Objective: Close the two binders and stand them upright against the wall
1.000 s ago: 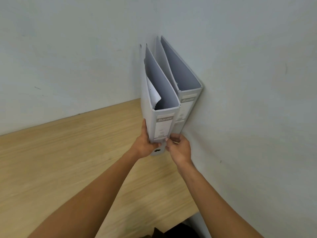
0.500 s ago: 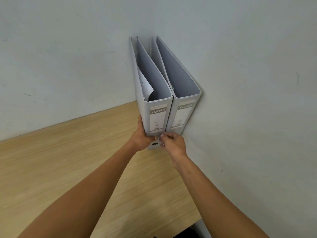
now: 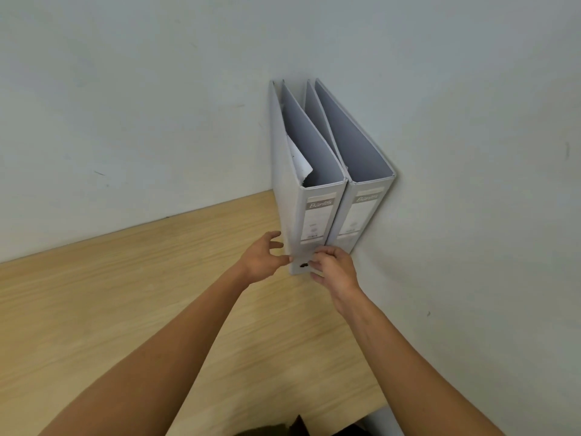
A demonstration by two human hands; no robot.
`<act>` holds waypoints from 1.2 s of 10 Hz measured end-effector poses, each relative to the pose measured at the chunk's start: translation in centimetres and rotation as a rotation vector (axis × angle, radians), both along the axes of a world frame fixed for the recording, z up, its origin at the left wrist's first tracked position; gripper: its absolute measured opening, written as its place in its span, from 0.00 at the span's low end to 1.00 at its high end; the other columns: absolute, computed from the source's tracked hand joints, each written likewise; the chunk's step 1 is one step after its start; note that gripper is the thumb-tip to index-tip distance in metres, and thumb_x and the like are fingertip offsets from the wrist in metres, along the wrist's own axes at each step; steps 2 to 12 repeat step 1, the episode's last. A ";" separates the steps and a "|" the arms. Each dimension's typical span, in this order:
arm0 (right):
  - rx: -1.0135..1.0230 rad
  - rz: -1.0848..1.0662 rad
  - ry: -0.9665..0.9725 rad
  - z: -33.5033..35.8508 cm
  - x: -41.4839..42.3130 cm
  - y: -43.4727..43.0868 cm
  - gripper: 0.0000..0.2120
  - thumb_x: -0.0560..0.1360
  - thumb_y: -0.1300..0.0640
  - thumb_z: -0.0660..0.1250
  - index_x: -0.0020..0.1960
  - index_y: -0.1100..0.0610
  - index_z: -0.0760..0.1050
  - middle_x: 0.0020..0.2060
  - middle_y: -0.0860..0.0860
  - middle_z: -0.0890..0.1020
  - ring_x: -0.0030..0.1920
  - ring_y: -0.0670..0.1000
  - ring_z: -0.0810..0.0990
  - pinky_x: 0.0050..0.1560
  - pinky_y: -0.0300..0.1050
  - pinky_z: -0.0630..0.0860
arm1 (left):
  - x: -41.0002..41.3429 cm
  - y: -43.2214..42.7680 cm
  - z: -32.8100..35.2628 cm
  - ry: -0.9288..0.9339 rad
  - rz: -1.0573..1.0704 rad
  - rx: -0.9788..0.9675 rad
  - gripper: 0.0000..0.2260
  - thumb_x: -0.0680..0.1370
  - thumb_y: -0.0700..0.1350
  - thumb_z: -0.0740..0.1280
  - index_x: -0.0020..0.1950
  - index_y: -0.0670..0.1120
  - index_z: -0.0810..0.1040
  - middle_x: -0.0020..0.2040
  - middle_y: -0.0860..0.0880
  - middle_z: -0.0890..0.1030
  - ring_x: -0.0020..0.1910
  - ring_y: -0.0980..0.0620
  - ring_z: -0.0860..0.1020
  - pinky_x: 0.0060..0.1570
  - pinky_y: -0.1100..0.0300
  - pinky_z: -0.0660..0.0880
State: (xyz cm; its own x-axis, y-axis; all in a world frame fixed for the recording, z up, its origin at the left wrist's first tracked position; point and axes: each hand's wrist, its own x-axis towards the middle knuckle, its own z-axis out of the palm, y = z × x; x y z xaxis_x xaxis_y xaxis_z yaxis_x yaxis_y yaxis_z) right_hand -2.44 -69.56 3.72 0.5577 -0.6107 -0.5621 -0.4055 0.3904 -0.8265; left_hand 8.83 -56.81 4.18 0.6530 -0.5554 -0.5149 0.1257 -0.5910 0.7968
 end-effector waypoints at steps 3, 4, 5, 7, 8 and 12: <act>0.003 0.048 0.008 0.1 -0.2 1.5 0.06 0.77 0.63 0.65 0.54 0.57 0.77 0.57 0.60 0.84 0.58 0.56 0.84 0.46 0.46 0.80 | -0.7 2.6 1.2 -0.009 0.030 -0.030 0.33 0.79 0.44 0.71 0.81 0.47 0.61 0.75 0.45 0.73 0.62 0.46 0.77 0.59 0.47 0.78; 0.003 0.048 0.008 0.1 -0.2 1.5 0.06 0.77 0.63 0.65 0.54 0.57 0.77 0.57 0.60 0.84 0.58 0.56 0.84 0.46 0.46 0.80 | -0.7 2.6 1.2 -0.009 0.030 -0.030 0.33 0.79 0.44 0.71 0.81 0.47 0.61 0.75 0.45 0.73 0.62 0.46 0.77 0.59 0.47 0.78; 0.003 0.048 0.008 0.1 -0.2 1.5 0.06 0.77 0.63 0.65 0.54 0.57 0.77 0.57 0.60 0.84 0.58 0.56 0.84 0.46 0.46 0.80 | -0.7 2.6 1.2 -0.009 0.030 -0.030 0.33 0.79 0.44 0.71 0.81 0.47 0.61 0.75 0.45 0.73 0.62 0.46 0.77 0.59 0.47 0.78; 0.003 0.048 0.008 0.1 -0.2 1.5 0.06 0.77 0.63 0.65 0.54 0.57 0.77 0.57 0.60 0.84 0.58 0.56 0.84 0.46 0.46 0.80 | -0.7 2.6 1.2 -0.009 0.030 -0.030 0.33 0.79 0.44 0.71 0.81 0.47 0.61 0.75 0.45 0.73 0.62 0.46 0.77 0.59 0.47 0.78; 0.003 0.048 0.008 0.1 -0.2 1.5 0.06 0.77 0.63 0.65 0.54 0.57 0.77 0.57 0.60 0.84 0.58 0.56 0.84 0.46 0.46 0.80 | -0.7 2.6 1.2 -0.009 0.030 -0.030 0.33 0.79 0.44 0.71 0.81 0.47 0.61 0.75 0.45 0.73 0.62 0.46 0.77 0.59 0.47 0.78; 0.003 0.048 0.008 0.1 -0.2 1.5 0.06 0.77 0.63 0.65 0.54 0.57 0.77 0.57 0.60 0.84 0.58 0.56 0.84 0.46 0.46 0.80 | -0.7 2.6 1.2 -0.009 0.030 -0.030 0.33 0.79 0.44 0.71 0.81 0.47 0.61 0.75 0.45 0.73 0.62 0.46 0.77 0.59 0.47 0.78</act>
